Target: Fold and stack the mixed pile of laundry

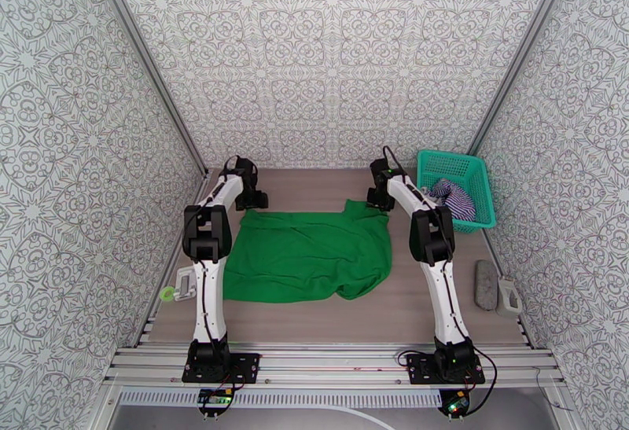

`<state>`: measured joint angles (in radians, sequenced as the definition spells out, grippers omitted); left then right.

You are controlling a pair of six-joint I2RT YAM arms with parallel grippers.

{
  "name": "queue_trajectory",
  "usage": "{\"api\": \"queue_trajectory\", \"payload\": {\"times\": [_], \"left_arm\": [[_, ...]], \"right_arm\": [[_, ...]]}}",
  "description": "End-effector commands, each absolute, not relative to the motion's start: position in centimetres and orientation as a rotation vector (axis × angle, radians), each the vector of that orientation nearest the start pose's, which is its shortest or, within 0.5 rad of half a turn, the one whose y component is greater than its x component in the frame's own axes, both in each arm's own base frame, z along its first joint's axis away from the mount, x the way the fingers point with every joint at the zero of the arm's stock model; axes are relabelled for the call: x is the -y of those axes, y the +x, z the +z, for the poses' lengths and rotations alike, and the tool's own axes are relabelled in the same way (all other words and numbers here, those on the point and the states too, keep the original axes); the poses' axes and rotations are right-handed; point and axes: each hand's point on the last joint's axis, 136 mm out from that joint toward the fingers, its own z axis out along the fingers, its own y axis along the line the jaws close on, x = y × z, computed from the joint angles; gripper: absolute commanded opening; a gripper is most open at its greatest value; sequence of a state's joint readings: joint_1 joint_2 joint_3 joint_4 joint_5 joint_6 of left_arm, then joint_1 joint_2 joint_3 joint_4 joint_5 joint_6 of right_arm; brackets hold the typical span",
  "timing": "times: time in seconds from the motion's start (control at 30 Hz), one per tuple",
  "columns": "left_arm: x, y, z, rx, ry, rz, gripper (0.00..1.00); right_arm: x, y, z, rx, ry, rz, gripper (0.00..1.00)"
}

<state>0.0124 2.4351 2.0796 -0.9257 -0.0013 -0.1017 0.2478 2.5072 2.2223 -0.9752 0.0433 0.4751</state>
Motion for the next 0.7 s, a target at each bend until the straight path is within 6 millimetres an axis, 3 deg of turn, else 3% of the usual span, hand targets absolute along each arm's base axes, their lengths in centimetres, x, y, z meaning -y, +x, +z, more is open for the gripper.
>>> {"api": "queue_trajectory", "payload": {"times": [0.0,0.1,0.23,0.4,0.67], "left_arm": [[0.1,52.7,2.6,-2.878,-0.148,-0.075,0.39],[1.2,53.7,3.7,-2.817,-0.115,-0.164,0.21],[2.5,55.2,6.3,-2.688,-0.087,-0.269,0.02],[3.0,56.4,11.2,-2.486,-0.127,-0.415,0.0],[2.7,55.4,16.8,-2.311,-0.124,-0.457,0.0]], "right_arm": [[-14.3,53.6,1.2,-2.865,0.311,0.148,0.24],[-14.9,54.7,1.9,-2.822,0.269,0.187,0.14],[-15.5,56.7,5.0,-2.717,0.184,0.229,0.02],[-15.3,58.2,10.1,-2.577,0.102,0.216,0.0],[-14.9,58.2,17.1,-2.369,0.107,0.251,0.0]]}}
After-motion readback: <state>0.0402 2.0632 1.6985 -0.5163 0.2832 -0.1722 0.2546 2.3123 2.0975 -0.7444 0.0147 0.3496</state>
